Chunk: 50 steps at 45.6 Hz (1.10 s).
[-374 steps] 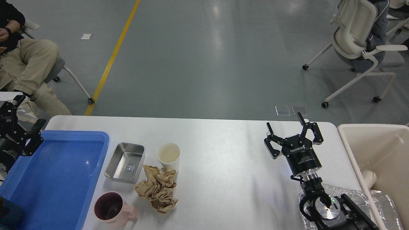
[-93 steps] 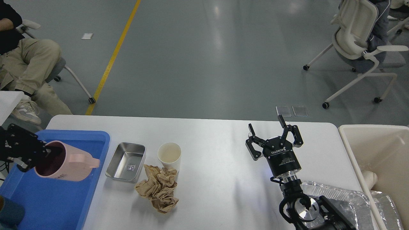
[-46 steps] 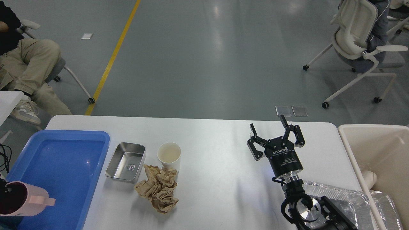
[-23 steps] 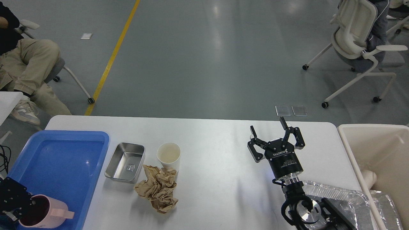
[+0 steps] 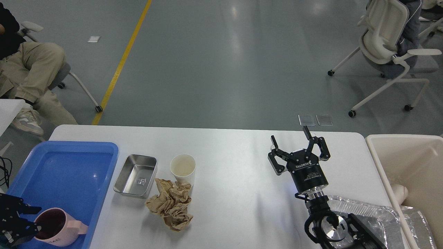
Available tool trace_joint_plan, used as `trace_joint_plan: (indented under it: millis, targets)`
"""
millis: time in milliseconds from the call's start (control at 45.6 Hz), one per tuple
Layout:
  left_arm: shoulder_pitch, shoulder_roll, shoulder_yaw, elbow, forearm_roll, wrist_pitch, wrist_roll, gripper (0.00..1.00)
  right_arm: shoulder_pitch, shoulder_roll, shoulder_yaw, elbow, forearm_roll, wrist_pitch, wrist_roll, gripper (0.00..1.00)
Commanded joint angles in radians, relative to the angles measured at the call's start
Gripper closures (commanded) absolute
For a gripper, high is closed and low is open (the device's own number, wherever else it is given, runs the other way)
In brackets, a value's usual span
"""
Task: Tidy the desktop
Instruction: 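Lower the mug into the blue bin and open the left gripper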
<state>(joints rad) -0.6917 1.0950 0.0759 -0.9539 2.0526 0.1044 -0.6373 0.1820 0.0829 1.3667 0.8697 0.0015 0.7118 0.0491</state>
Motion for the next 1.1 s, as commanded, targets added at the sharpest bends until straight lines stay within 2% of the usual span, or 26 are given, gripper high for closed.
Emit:
trace_joint_plan:
  millis: [0, 175, 329, 438, 570, 701, 767, 986, 1074]
  targets:
    - [0.006, 0.005, -0.002, -0.002, -0.038, -0.002, -0.004, 0.14, 0.001, 0.000, 0.000, 0.000, 0.000, 0.000, 0.000, 0.00]
    - [-0.002, 0.054, -0.008, -0.034, -0.164, -0.005, -0.007, 0.10, 0.005, 0.001, 0.000, -0.018, 0.000, 0.001, 0.000, 0.00]
    - [-0.009, 0.098, -0.016, -0.055, -0.382, -0.012, -0.002, 0.07, 0.007, 0.006, 0.000, -0.020, 0.000, 0.001, 0.000, 0.00]
    - [-0.028, 0.103, -0.027, -0.075, -0.537, -0.014, 0.024, 0.05, 0.007, 0.006, 0.000, -0.018, 0.000, 0.000, 0.000, 0.00]
    - [-0.017, 0.138, -0.039, -0.167, -0.724, -0.031, 0.119, 0.04, 0.007, 0.005, -0.001, -0.018, -0.003, -0.002, -0.002, 0.00]
    - [-0.003, 0.140, -0.038, -0.243, -0.986, -0.035, 0.172, 0.03, 0.005, 0.001, -0.001, -0.020, -0.005, -0.002, -0.002, 0.00]
    - [-0.003, 0.135, -0.039, -0.270, -1.094, -0.037, 0.191, 0.03, 0.004, 0.003, -0.001, -0.020, -0.009, -0.002, -0.002, 0.00]
    - [0.031, 0.112, -0.038, -0.370, -1.406, -0.032, 0.197, 0.03, 0.001, 0.005, -0.001, -0.020, -0.012, -0.003, -0.002, 0.00]
    - [0.035, 0.114, -0.038, -0.440, -1.540, -0.023, 0.215, 0.03, -0.001, 0.005, -0.001, -0.020, -0.014, -0.005, -0.002, 0.00]
